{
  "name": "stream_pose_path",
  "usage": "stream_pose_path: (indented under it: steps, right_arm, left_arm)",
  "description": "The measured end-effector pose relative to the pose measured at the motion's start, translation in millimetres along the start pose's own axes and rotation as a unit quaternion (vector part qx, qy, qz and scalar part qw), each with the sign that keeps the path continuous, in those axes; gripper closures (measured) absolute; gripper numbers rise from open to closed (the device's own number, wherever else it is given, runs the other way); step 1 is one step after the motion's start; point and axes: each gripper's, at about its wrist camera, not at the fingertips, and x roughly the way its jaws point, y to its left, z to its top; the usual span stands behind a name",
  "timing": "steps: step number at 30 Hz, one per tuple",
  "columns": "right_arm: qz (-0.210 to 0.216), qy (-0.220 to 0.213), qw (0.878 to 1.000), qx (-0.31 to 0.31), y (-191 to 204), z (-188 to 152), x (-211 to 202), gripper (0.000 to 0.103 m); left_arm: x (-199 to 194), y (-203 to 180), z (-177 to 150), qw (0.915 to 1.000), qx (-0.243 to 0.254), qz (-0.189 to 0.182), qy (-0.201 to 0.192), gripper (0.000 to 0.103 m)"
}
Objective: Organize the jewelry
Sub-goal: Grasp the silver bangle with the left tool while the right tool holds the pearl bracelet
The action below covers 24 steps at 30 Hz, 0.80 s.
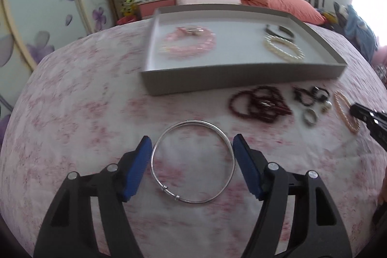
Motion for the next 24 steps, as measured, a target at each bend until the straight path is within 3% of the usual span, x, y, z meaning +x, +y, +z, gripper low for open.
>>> stream_pose_path:
  steps: [24]
  right_arm:
    - [0.024, 0.001, 1.0, 0.016, -9.8, -0.3, 0.0, 0.096]
  left_arm:
    - [0.4, 4.9, 0.1, 1.0, -0.003, -0.001, -0.004, 0.035]
